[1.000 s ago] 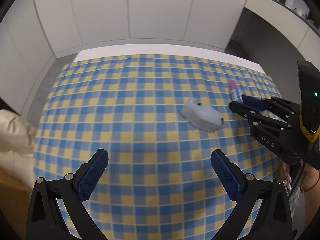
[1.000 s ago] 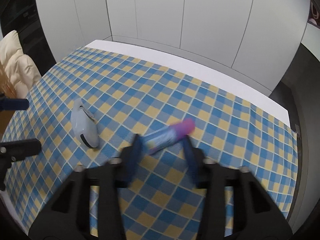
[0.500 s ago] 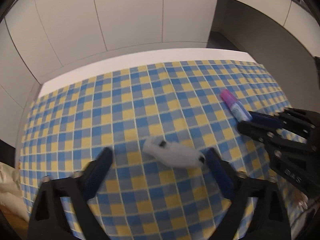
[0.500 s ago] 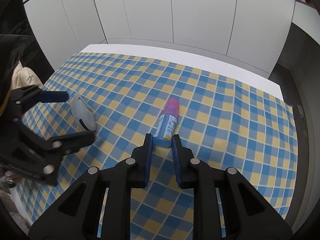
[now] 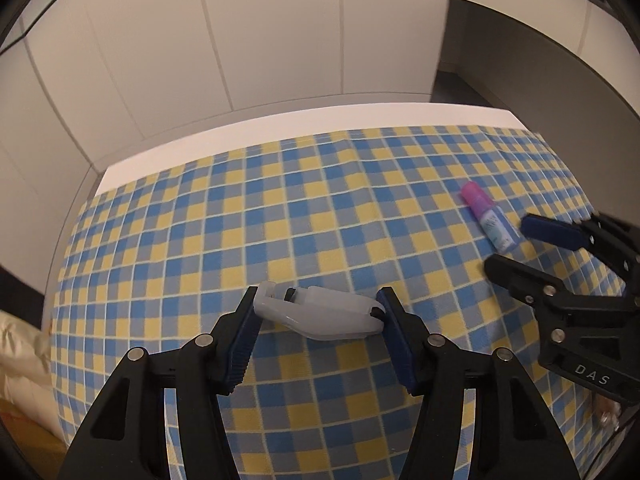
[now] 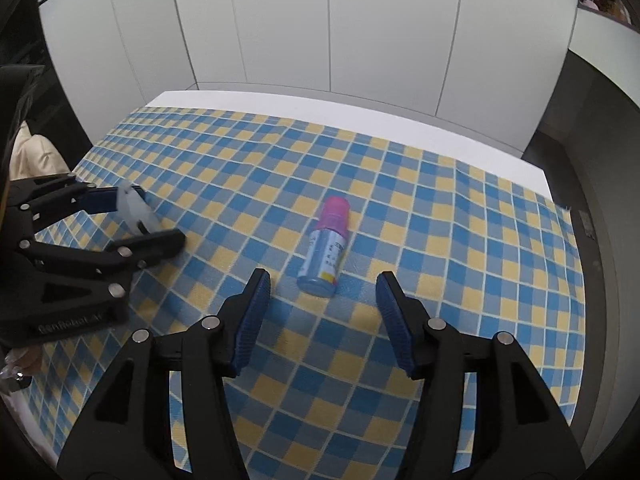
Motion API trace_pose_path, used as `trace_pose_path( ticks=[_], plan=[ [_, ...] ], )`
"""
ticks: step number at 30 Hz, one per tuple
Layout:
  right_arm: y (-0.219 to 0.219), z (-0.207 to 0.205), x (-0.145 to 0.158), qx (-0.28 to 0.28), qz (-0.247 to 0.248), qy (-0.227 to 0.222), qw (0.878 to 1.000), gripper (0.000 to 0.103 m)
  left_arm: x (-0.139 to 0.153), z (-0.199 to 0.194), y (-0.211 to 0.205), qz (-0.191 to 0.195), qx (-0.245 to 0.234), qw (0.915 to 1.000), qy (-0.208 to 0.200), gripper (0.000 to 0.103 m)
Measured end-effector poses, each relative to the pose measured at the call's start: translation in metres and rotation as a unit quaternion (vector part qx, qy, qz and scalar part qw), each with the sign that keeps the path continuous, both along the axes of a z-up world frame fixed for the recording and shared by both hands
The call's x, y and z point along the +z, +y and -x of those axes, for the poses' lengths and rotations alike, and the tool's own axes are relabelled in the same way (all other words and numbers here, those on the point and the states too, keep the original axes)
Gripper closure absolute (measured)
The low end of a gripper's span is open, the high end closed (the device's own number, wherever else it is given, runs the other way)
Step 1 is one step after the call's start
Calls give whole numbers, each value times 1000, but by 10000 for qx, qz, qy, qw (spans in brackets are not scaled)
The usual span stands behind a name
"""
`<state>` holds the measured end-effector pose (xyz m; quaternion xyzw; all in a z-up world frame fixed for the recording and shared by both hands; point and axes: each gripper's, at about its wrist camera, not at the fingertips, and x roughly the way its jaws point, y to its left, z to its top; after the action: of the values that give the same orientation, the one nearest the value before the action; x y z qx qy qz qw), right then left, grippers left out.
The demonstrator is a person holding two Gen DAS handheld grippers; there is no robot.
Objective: Organize objects
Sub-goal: 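Grasp the white plastic holder with the left tool while the right tool grasps the pink-capped spray, then lift the white holder and pink-capped spray up from the checked cloth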
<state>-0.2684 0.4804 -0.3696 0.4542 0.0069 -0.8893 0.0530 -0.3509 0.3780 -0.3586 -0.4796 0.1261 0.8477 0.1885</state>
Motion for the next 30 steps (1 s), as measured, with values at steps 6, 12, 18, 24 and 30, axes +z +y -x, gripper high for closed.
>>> trace_pose_path(
  ticks=[6, 12, 18, 24, 30],
  plan=[
    [-1, 8, 1, -483, -108, 8, 9988, 84, -1, 6, -1, -27, 254, 9997, -31, 45],
    [-9, 11, 4, -688, -94, -152, 9975, 83, 4, 7, -2, 68, 387, 9992, -82, 45],
    [-6, 2, 20, -897, 145, -241, 9956, 83, 30, 2, -17, 140, 601, 9981, 21, 45],
    [1, -6, 52, -977, 69, -267, 9948, 83, 70, -5, -28, 72, 597, 9978, 264, 45],
    [-15, -3, 91, -990, 9, -158, 9950, 83, 128, -13, -34, -50, 552, 9966, 602, 44]
  ],
)
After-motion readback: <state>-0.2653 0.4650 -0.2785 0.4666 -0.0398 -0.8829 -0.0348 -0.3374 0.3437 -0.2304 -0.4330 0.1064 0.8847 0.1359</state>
